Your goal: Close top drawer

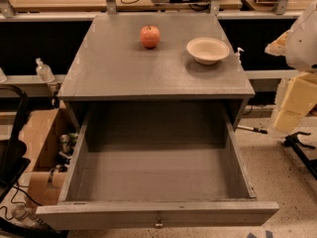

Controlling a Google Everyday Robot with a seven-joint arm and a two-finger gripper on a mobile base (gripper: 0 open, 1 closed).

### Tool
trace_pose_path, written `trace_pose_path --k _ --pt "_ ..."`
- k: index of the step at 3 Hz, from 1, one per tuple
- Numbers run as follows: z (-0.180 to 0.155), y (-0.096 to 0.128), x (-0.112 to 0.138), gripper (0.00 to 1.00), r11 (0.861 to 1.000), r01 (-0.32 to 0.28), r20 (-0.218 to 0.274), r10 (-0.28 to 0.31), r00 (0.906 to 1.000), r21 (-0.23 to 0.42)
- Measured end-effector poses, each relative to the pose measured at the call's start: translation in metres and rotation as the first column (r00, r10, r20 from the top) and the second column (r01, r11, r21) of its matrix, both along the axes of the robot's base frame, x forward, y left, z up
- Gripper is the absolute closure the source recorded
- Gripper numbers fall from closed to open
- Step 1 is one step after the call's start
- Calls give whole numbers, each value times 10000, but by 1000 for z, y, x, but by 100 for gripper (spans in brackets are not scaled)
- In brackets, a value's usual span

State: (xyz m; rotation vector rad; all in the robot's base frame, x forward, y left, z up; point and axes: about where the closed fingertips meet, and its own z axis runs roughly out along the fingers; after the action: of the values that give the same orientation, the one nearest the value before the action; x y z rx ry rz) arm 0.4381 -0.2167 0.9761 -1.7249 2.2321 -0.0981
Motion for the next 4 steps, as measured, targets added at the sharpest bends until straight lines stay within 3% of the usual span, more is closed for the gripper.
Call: trace_pose_path --k 1,2,3,4 --pt "0 0 0 0 10000 1 0 -1 10000 1" --pt "-15 -9 -16 27 9994 233 -60 -232 9997 247" --pt "-50 -25 -50 50 9914 816 3 -821 9966 1024" --pt "-82 -34 -92 73 9764 1244 589 -1366 9889 1765"
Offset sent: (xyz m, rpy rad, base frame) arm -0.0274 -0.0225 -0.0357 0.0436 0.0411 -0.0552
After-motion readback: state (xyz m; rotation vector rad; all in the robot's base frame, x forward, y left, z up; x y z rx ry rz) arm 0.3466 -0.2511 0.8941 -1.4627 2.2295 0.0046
